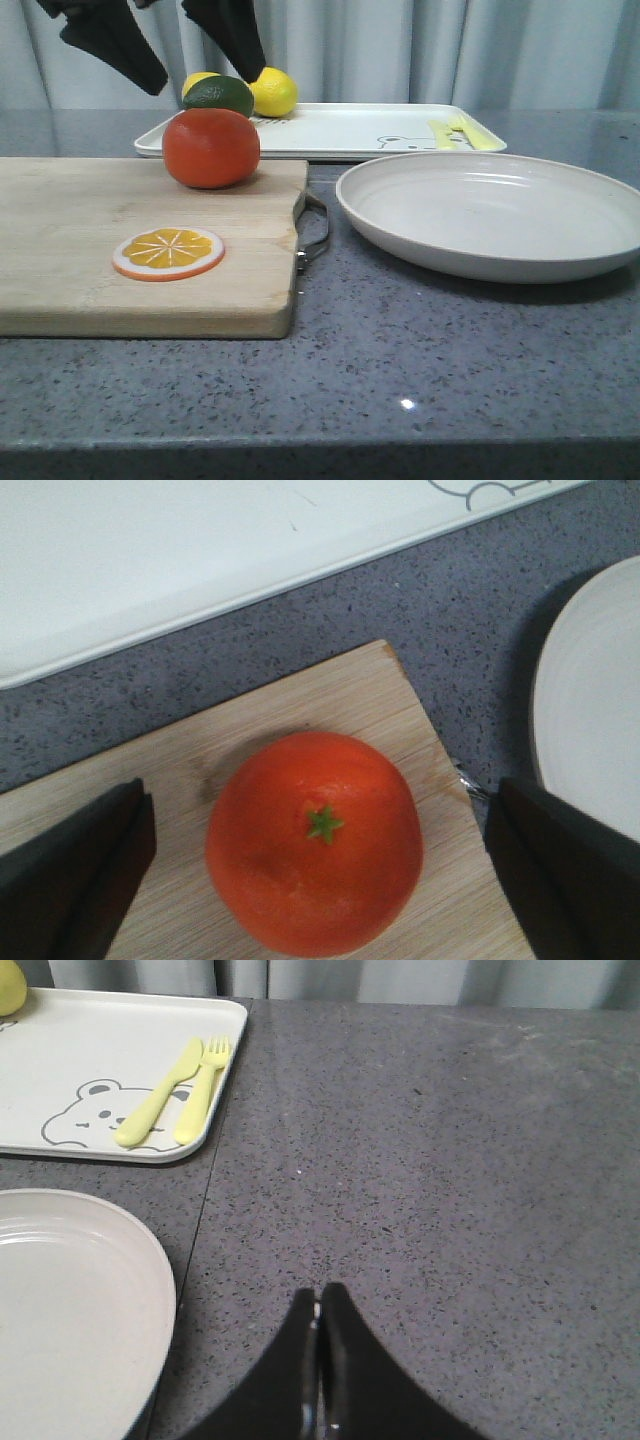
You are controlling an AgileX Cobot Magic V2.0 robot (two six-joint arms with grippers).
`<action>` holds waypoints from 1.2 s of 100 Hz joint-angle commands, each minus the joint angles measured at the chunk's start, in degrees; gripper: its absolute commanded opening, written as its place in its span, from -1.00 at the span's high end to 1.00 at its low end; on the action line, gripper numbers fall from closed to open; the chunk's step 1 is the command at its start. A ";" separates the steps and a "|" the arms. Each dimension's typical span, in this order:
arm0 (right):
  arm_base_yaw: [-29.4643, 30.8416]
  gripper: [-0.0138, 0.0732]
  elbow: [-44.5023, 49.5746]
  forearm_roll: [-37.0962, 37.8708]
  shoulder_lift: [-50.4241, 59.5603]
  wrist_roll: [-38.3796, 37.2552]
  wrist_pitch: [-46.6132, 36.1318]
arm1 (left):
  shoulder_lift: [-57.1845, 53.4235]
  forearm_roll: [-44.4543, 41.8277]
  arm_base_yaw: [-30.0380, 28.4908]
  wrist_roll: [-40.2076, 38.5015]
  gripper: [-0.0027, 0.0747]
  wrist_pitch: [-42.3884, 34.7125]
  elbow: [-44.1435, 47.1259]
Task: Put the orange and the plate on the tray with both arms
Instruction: 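Lower the open left gripper over the orange and close on it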
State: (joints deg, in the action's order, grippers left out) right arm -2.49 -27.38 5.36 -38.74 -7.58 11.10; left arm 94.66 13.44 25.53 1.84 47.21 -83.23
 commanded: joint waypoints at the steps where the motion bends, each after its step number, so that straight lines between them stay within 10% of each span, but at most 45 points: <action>1: 0.20 0.84 -1.97 0.50 -0.36 0.59 -4.05 | -1.07 1.18 0.82 -0.43 -0.73 -1.80 -2.06; 61: 0.20 0.84 -1.97 0.50 -0.36 0.59 -3.75 | 2.31 1.07 0.82 -0.43 -0.71 -1.12 -2.06; 90: 0.20 0.84 -1.97 0.50 -0.36 0.59 -2.67 | 2.31 1.07 0.82 -0.43 -0.22 -0.40 -2.06; 120: 0.20 0.84 -1.97 0.50 -0.36 0.59 -1.88 | 2.31 2.25 2.17 0.15 -0.16 1.15 -5.89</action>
State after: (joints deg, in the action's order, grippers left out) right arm -2.49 -27.38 5.36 -38.74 -7.58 12.79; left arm 99.62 13.84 26.33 1.84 50.08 -85.42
